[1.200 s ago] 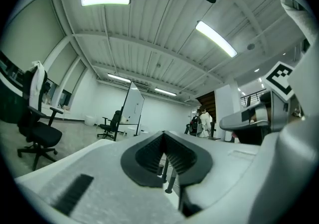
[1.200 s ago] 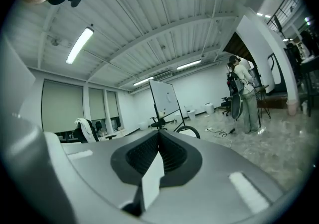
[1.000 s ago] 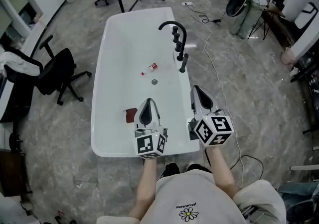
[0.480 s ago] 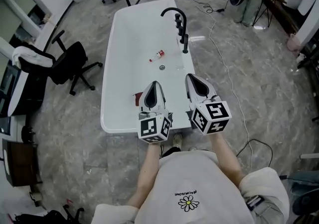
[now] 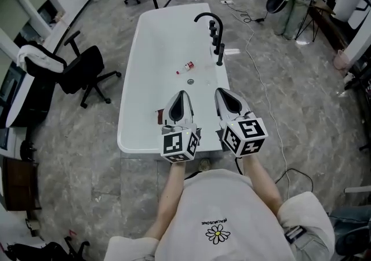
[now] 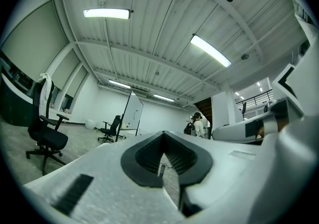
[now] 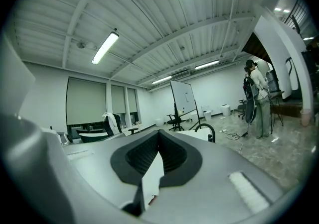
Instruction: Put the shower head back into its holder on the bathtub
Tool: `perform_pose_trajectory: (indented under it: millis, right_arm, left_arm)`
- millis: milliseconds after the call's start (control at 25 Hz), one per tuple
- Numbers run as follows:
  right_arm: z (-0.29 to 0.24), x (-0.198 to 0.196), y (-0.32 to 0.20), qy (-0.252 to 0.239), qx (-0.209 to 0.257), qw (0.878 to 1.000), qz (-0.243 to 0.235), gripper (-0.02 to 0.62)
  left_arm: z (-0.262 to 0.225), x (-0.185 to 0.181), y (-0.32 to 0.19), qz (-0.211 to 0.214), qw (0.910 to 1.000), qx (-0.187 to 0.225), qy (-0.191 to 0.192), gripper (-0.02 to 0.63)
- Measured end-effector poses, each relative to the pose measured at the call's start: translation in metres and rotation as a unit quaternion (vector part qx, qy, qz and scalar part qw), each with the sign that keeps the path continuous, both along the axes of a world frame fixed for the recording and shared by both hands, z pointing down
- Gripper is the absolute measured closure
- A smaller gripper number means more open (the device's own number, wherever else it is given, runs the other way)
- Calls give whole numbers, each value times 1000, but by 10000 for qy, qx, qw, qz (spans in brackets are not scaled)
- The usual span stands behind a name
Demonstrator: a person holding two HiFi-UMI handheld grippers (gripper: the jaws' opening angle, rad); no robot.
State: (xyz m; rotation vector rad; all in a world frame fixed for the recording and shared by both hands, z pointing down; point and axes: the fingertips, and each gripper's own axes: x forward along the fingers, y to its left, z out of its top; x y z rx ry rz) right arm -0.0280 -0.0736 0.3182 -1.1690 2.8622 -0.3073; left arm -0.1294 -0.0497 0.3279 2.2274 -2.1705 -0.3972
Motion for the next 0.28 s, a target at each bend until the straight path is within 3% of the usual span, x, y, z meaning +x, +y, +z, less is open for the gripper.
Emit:
perform_pose_trajectory:
  millis: [280]
  right_arm:
    - [-15,-16,2,18,174,9998,-63,591]
  left_arm:
    - [-5,-9,5,42,10000,33,-5,609]
